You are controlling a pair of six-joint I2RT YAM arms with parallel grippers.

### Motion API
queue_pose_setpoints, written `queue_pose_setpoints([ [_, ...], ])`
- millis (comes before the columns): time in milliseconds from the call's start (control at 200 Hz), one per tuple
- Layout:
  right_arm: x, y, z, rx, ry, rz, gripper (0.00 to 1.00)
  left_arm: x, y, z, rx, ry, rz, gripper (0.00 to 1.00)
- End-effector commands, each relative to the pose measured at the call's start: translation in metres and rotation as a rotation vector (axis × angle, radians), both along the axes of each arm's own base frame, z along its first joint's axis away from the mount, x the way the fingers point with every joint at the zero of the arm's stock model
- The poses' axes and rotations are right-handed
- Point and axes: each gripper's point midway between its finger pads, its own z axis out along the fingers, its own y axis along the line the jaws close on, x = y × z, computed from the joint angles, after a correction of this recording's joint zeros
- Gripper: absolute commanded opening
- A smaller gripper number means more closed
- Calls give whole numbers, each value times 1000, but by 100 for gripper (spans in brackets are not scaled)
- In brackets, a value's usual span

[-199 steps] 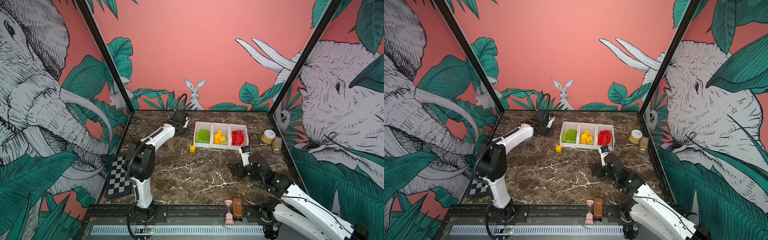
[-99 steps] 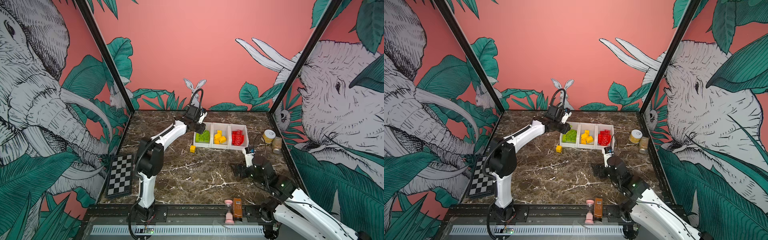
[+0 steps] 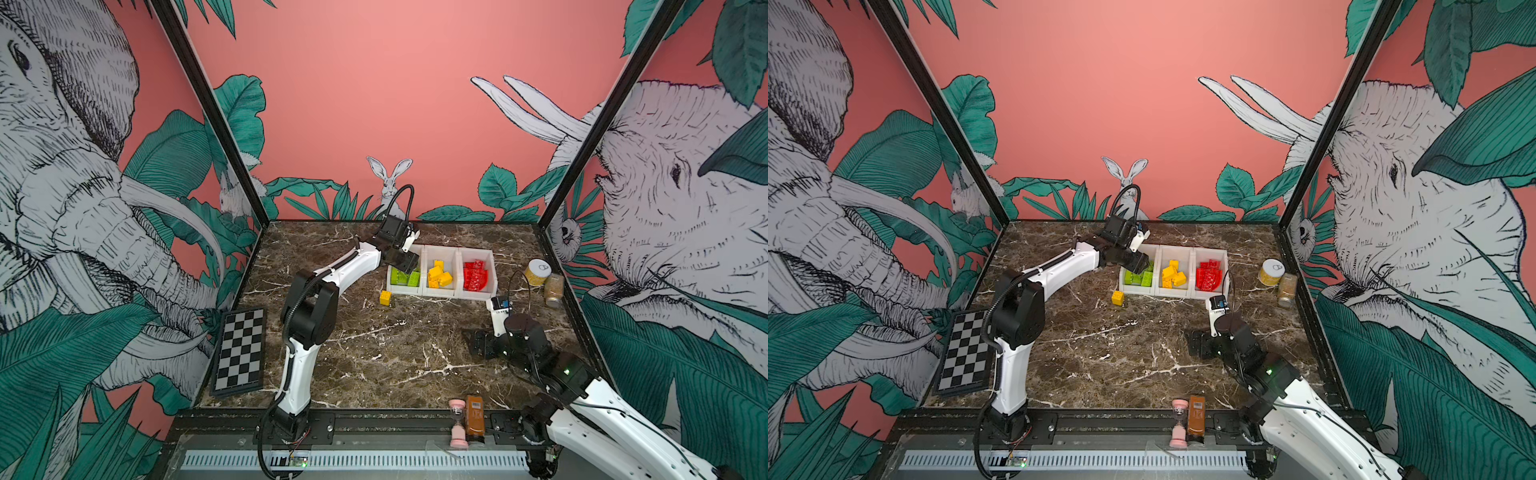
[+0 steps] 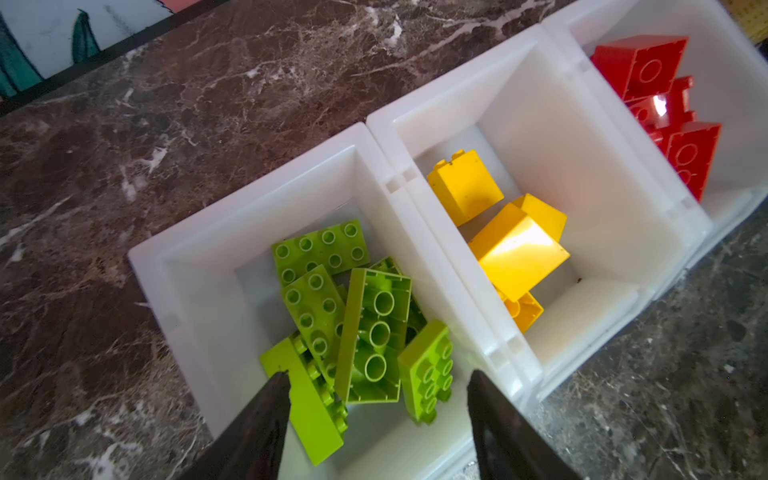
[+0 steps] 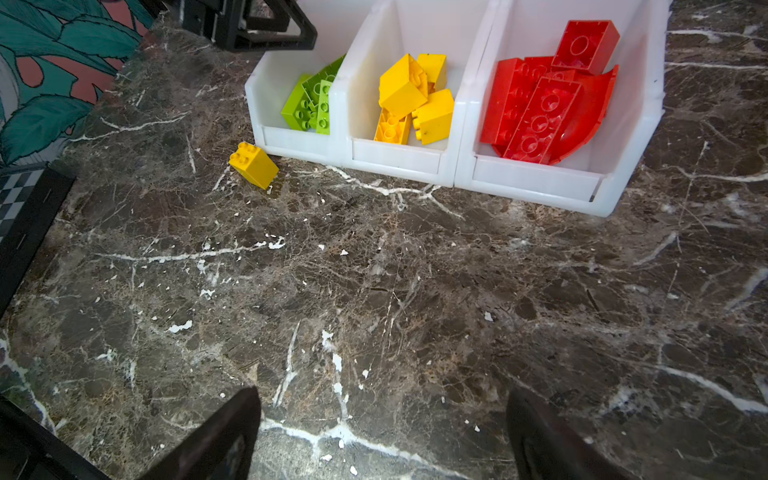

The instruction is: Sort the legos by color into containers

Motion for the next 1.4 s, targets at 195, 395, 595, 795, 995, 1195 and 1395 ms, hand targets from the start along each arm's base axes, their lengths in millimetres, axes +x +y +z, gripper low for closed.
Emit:
queue_pose_setpoints([
  [195,8,3,14,56,-50,-25,92,-51,75,57,116,-174,95,78],
  [395,10,9,14,75,-44,-15,91,-77,89,2,146,-56,115,81],
  [595,8,10,10,75,-25,-7,92,-78,87,-19,137,-36,124,81],
  [795,5,8,6,77,-13,-11,91,-74,80,-46,153,-2,111,81],
  [995,0,11,3,100,-5,6,91,-65,78,-66,187,14,130,76],
  [1195,1,10,0,105,-5,-3,92,-61,73,-74,184,25,124,67],
  [1395,0,8,0,85,0,0,91,-59,71,-84,195,44,124,48],
])
